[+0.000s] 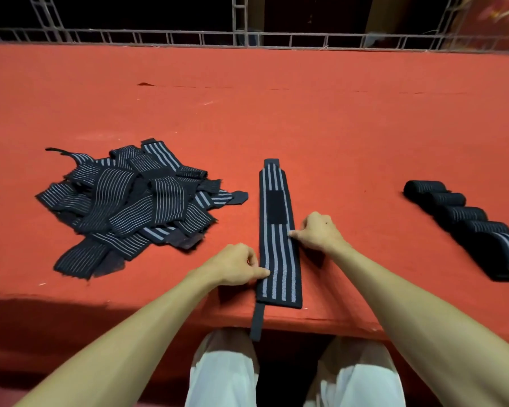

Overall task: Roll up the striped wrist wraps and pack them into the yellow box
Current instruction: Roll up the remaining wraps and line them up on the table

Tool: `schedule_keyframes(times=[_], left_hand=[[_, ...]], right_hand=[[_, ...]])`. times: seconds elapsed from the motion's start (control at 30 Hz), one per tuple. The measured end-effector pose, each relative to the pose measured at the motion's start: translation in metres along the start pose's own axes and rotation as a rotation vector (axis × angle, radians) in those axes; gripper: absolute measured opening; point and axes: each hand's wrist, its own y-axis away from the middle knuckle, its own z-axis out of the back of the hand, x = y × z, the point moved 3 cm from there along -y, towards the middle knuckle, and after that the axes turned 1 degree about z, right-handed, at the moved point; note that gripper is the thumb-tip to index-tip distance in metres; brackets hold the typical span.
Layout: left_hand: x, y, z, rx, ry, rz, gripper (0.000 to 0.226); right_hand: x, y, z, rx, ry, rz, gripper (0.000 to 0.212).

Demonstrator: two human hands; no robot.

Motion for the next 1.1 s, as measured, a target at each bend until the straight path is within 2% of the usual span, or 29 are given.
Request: schedule_keyframes(times=[0.1, 0.27, 0.37, 0.43, 0.53, 0.67, 0.73, 0.8, 0.9, 1.0, 1.1], left_hand=[[0.012, -0.008, 0.025, -0.089, 0.05, 0.006, 0.023], [0.05, -0.031, 0.078, -0.392, 0.048, 0.039, 0.01], [0.078, -0.056, 0.092, -0.431, 0.02, -0.009, 0.008], [0.095, -0.074, 0.092, -0.419, -0.086, -0.041, 0.017], [0.114, -0.097, 0.086, -0.428, -0.205, -0.036, 0.037], [0.123, -0.116, 0.082, -0.566, -0.254, -0.021, 0.043], [0.122, -0.118, 0.082, -0.606, -0.337, -0.062, 0.038], [0.12, -0.116, 0.084, -0.664, -0.423, -0.154, 0.025], [0.118, -0.107, 0.089, -0.733, -0.47, -0.229, 0.005], [0.117, -0.097, 0.095, -0.721, -0.471, -0.235, 0.002], [0.12, -0.089, 0.1, -0.719, -0.472, -0.215, 0.002]], right_hand=[[0.024, -0.006, 0.003, -0.14, -0.039, 0.117, 0.025], [0.076, -0.035, -0.01, -0.03, -0.174, 0.306, 0.019], [0.108, -0.065, -0.026, 0.04, -0.193, 0.363, 0.015], [0.123, -0.085, -0.037, 0.05, -0.19, 0.384, 0.017], [0.139, -0.109, -0.056, 0.027, -0.172, 0.373, 0.029], [0.15, -0.127, -0.083, -0.058, -0.182, 0.289, 0.039], [0.152, -0.131, -0.084, -0.068, -0.167, 0.237, 0.037], [0.153, -0.135, -0.08, -0.009, -0.143, 0.216, 0.029], [0.157, -0.138, -0.074, 0.081, -0.088, 0.202, 0.033], [0.161, -0.132, -0.071, 0.074, 0.052, 0.173, 0.04], [0.167, -0.13, -0.063, 0.044, 0.097, 0.255, 0.026]])
